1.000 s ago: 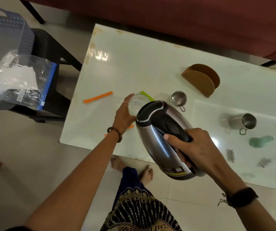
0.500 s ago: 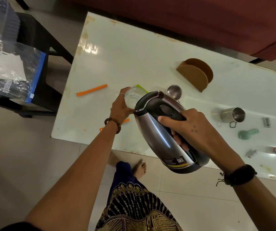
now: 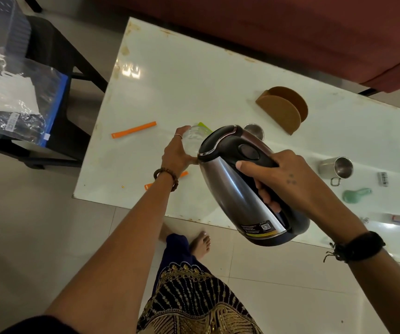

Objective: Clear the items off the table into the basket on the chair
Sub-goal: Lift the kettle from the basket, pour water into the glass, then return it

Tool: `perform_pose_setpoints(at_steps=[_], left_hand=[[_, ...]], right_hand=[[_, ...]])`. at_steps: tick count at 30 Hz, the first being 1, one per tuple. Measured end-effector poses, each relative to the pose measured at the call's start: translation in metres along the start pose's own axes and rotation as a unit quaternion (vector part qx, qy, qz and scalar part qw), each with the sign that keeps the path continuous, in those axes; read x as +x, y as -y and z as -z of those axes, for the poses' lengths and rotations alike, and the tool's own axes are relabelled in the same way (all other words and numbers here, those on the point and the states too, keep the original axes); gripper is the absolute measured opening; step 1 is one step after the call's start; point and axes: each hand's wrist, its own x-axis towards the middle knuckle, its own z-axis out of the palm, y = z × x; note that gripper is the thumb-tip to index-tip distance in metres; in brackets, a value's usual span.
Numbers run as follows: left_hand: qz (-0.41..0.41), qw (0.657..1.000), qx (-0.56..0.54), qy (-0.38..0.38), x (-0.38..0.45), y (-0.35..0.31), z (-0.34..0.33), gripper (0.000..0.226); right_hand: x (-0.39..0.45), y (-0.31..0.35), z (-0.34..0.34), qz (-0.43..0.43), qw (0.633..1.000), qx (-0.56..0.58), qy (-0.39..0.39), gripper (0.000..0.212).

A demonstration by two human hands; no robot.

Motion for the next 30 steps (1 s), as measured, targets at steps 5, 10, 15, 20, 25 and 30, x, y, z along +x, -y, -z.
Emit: perform_pose_setpoints(at_steps=[5,10,15,20,25,30], left_hand=[[0.022,1.0,-0.005,-0.008,-0.002,-0.008,0.0,0.081],[0.046,0.999,-0.006,-0.001,-0.001,-0.01,-0.001,0.083],[0.047,0.999,-0.007,-0.004,-0.002,-0.011,-0.002,0.084],[0.05,0.999,-0.006,-0.006,-0.002,-0.009,-0.001,0.083],[0.05,0.999,0.01,-0.005,0.0,-0.01,-0.001,0.08],[0.053,0.998,0.021,-0.006,-0.002,-0.012,-0.001,0.078]], right_hand=[[0.002,0.001,0.001,-0.007,1.0,0.012,-0.005,0.047],[0.002,-0.002,-0.001,-0.021,0.999,0.022,-0.009,0.046],[-0.001,-0.004,-0.002,-0.024,1.0,0.016,-0.011,0.047],[-0.001,-0.002,-0.003,-0.019,1.0,0.019,-0.007,0.048],[0.003,0.002,-0.003,-0.034,0.999,0.018,-0.001,0.047],[0.005,0.007,-0.002,-0.043,0.999,0.012,0.007,0.046]])
